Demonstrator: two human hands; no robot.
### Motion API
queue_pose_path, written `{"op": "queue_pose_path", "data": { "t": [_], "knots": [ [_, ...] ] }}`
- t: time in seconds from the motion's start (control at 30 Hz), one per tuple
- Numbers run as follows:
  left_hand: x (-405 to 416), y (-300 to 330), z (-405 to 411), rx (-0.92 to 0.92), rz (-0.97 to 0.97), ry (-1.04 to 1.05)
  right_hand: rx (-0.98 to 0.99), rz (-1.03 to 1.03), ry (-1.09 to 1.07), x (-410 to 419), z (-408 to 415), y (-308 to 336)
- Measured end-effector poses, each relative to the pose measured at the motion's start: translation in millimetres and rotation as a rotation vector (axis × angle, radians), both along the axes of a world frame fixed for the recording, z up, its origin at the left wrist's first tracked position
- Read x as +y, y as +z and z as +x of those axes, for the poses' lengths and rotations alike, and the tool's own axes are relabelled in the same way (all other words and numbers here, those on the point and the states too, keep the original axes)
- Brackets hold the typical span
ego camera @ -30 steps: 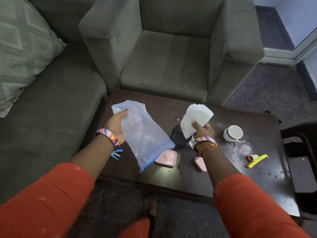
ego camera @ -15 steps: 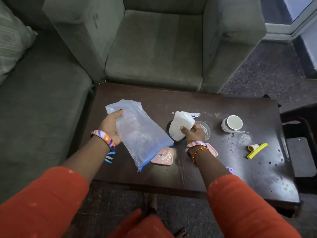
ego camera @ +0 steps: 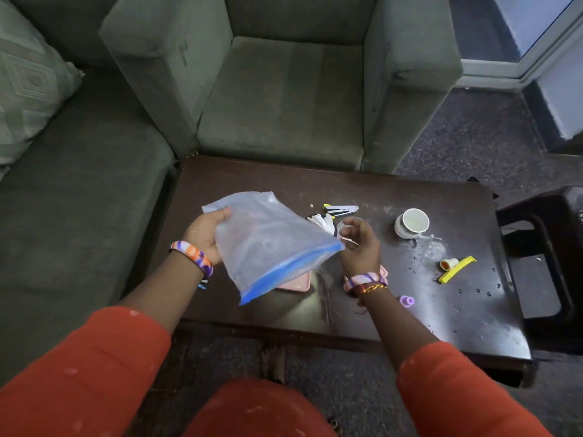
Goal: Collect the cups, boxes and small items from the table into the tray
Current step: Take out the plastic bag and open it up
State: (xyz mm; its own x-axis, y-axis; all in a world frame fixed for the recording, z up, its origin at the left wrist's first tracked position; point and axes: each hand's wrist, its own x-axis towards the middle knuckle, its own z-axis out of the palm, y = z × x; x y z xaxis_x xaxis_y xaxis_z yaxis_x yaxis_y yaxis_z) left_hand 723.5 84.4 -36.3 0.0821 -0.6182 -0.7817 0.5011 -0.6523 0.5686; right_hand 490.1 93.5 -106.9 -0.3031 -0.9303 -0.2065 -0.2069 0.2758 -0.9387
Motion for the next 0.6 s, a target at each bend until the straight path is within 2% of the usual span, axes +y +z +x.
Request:
{"op": "queue_pose_path", "data": {
  "t": [0.13, 0.23, 0.3, 0.37, 0.47, 0.6],
  "knots": [
    [21.5, 16.2, -12.5, -0.013, 0.078, -0.123, 0.134, -0.199, 0.466, 23.5, -10.3, 41.7],
    [38.2, 21.1, -30.3, 0.025, 0.067, -0.173, 0.219, -0.249, 0.643, 32.0, -16.3, 76.2],
    [52.5, 21.1, -42.7, 0.05, 0.065, -0.228, 0.22, -0.246, 0.572, 39.1, -23.8, 93.5],
    [67.7, 27.4, -55.1, 0.066, 0.072, -0.285, 0.024, -0.148, 0.396, 48.8, -36.3, 107.4],
    [81.9, 28.4, -64.7, 0.025, -0.119, -0.392, -0.227, -0.017, 0.258, 62.8, -57.4, 116.2],
    [96.7, 34.6, -79.6, 0.174, -0.314, -0.555, -0.288, 0.085, 0.227, 78.8, -74.7, 127.6]
  ]
}}
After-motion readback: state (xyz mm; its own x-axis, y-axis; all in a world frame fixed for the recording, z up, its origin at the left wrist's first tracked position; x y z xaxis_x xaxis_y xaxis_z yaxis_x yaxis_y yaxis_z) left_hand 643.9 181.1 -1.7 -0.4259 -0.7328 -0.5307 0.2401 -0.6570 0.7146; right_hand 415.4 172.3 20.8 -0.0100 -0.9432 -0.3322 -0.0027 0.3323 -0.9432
